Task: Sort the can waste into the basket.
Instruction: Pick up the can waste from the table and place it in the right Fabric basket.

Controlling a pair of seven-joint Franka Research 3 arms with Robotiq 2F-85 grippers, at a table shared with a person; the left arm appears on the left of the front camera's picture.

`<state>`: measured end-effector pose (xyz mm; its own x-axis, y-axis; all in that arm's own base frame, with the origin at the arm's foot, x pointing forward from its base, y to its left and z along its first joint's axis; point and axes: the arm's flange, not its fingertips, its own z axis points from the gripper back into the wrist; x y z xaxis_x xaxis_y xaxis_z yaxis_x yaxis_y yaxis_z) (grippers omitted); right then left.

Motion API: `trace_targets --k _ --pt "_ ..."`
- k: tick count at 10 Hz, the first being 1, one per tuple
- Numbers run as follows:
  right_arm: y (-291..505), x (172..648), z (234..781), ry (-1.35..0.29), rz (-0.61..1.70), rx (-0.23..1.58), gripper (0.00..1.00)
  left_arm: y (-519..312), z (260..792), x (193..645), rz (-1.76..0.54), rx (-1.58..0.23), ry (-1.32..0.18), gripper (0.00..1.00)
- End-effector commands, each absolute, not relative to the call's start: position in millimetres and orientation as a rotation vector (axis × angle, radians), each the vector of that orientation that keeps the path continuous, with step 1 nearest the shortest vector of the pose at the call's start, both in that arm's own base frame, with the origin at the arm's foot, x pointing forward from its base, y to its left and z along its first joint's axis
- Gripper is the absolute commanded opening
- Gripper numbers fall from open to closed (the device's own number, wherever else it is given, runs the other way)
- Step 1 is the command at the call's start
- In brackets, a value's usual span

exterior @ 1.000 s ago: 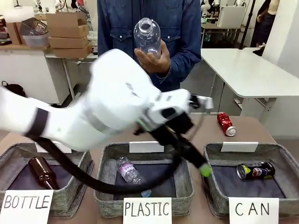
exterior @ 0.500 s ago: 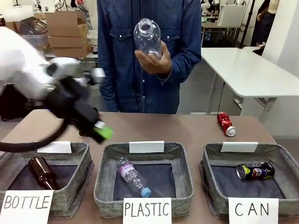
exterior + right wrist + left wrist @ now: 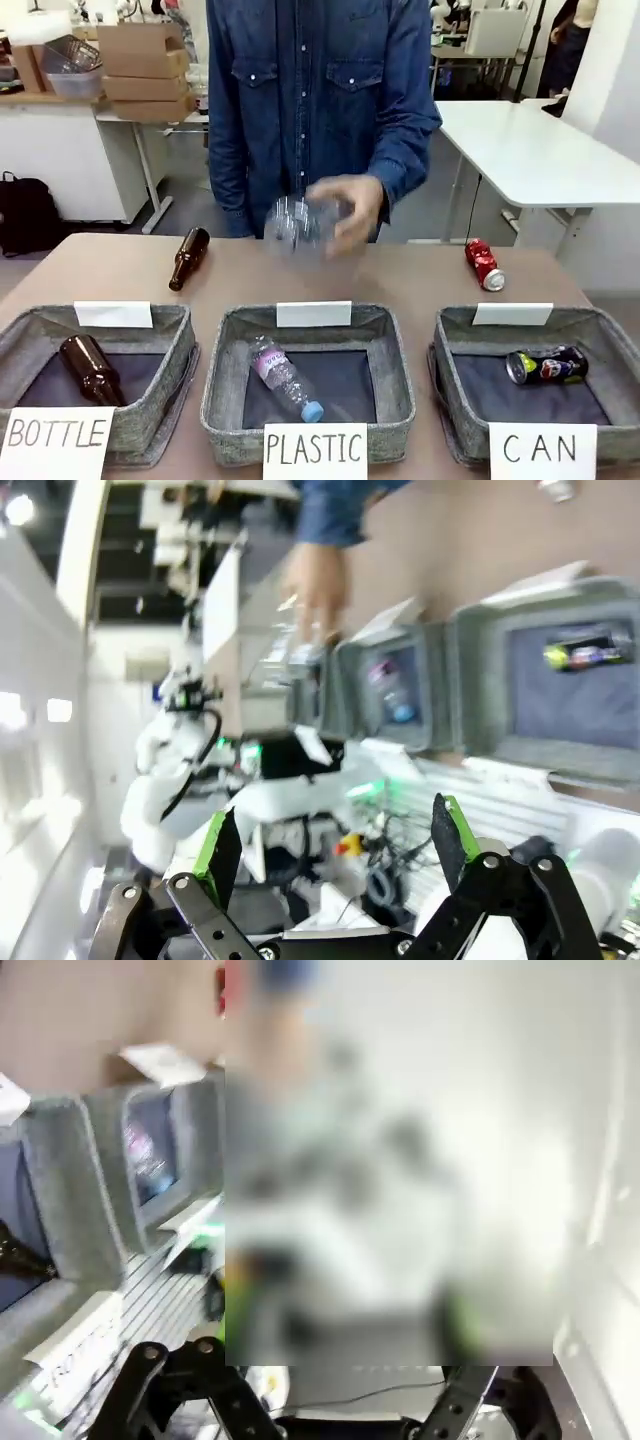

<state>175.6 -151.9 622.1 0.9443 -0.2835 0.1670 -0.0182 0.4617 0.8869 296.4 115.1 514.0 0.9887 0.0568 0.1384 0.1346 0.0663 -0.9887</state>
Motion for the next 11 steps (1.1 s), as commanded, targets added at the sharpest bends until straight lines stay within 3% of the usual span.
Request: trace_targets --k 1,4,5,6,11 --pt "-87.4 212.0 630.3 -0.138 -0.139 1.277 1.0 110.8 511.2 295.0 0.122 -1.726 -0.252 0.9" --pt "-29.4 248.2 613.0 0.002 -0.266 1.46 1.0 106.9 494.5 303.3 0.073 -1.778 -0.12 0.9" --pt "-28.6 251.9 609.9 -0.057 -0.299 1.362 1.0 95.4 483.6 312.1 0.03 -1.748 -0.062 0.9" --pt "-35.7 244.4 611.9 -0.009 -0.17 1.403 1.0 118.3 492.6 299.2 0.116 -1.749 -0.17 0.9" --pt "-35.7 244.4 611.9 -0.009 -0.17 1.403 1.0 118.3 492.6 299.2 0.116 -1.749 -0.17 0.9"
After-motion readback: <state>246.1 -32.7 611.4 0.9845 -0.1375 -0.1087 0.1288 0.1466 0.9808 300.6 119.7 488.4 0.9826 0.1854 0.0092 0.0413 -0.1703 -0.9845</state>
